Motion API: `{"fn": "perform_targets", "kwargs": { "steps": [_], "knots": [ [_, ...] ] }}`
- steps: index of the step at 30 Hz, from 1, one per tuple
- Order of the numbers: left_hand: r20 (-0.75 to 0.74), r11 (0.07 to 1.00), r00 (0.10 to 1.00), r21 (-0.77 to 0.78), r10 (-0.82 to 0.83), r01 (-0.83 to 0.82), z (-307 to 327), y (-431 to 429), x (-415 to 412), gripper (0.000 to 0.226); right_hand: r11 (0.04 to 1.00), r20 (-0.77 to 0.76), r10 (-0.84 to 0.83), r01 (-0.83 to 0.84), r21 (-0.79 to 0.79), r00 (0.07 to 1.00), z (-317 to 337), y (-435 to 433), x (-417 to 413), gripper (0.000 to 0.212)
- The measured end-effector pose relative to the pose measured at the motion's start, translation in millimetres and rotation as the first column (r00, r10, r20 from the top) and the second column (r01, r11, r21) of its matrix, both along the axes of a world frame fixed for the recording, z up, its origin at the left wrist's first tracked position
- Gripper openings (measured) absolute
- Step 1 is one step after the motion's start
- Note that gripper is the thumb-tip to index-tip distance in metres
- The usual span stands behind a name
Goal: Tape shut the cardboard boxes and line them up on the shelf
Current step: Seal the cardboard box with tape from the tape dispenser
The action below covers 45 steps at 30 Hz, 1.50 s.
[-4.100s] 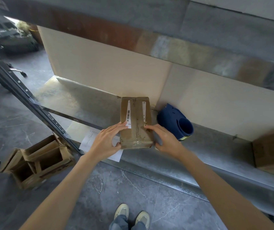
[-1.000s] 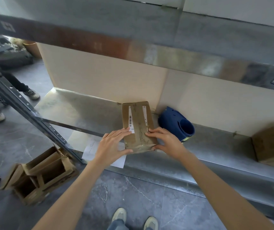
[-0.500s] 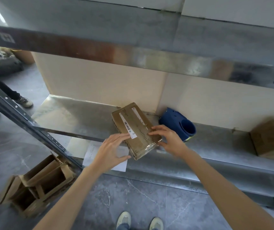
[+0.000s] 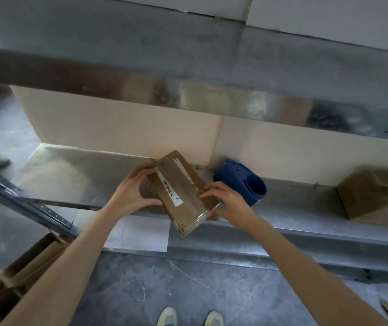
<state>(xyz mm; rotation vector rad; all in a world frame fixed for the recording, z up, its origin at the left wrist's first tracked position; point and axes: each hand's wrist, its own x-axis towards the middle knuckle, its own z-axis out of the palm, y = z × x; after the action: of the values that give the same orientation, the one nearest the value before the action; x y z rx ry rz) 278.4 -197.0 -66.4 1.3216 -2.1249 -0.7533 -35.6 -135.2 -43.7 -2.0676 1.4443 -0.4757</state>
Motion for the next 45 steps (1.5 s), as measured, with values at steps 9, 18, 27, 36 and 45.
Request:
{"fn": "perform_targets", "kwargs": {
  "steps": [9,18,27,36,45],
  "knots": [
    [-0.065,0.937,0.948,-0.146,0.312,-0.318,-19.2,50.2,19.3,0.062,0.993,-0.011,-0.105,0.104,-0.048,0.994,-1.2,-18.3,6.6,0.042],
    [-0.18,0.907,0.91,-0.133,0.373,-0.399,-19.2,66.7,1.8,0.052,0.968,0.214,-0.251,0.242,0.067,0.944,-1.0,-11.4,33.3,0.031],
    [-0.056,0.937,0.943,-0.109,0.327,-0.331,-5.2,25.5,-16.5,0.071,0.912,0.052,-0.387,0.39,-0.125,0.921,-18.3,-19.7,68.8,0.052],
    [-0.094,0.923,0.939,-0.175,0.331,-0.343,-21.1,18.4,-23.7,0.074,0.938,0.202,-0.336,0.347,-0.022,0.92,-35.3,-22.8,70.0,0.058],
    [-0.304,0.946,0.896,0.112,0.325,-0.305,-19.4,22.3,-17.5,0.078,0.92,0.324,-0.373,0.392,0.008,0.869,-33.1,-19.9,68.3,0.065]
  ]
}}
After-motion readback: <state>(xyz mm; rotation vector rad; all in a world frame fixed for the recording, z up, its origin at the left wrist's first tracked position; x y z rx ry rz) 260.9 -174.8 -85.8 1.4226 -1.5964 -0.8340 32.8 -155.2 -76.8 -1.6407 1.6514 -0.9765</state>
